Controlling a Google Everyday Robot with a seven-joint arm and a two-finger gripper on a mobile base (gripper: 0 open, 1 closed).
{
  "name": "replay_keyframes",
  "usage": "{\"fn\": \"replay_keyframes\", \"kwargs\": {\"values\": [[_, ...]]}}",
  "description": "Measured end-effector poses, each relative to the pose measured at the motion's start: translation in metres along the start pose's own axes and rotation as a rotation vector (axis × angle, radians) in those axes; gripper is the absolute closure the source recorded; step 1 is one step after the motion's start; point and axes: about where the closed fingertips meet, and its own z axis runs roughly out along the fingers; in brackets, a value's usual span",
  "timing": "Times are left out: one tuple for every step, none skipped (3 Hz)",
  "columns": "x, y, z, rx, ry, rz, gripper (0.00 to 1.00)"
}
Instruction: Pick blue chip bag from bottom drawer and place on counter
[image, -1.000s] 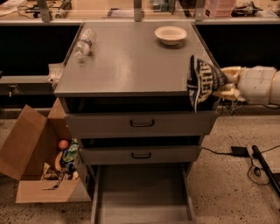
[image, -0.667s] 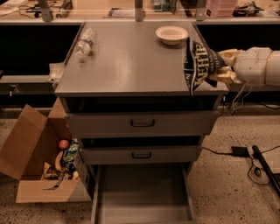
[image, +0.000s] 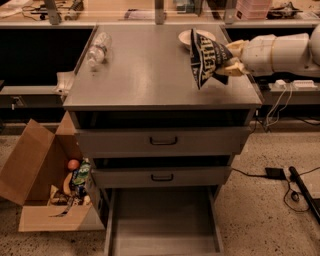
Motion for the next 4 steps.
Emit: {"fn": "replay_keyframes", "kwargs": {"values": [[0.002, -0.007, 0.027, -0.035, 0.012, 0.009, 0.61], [0.004, -0.011, 0.042, -0.054, 0.018, 0.013, 0.38], [0.004, -0.013, 0.051, -0.065, 0.022, 0.016, 0.15], [0.004, -0.013, 0.052, -0.066, 0.022, 0.016, 0.00]]}}
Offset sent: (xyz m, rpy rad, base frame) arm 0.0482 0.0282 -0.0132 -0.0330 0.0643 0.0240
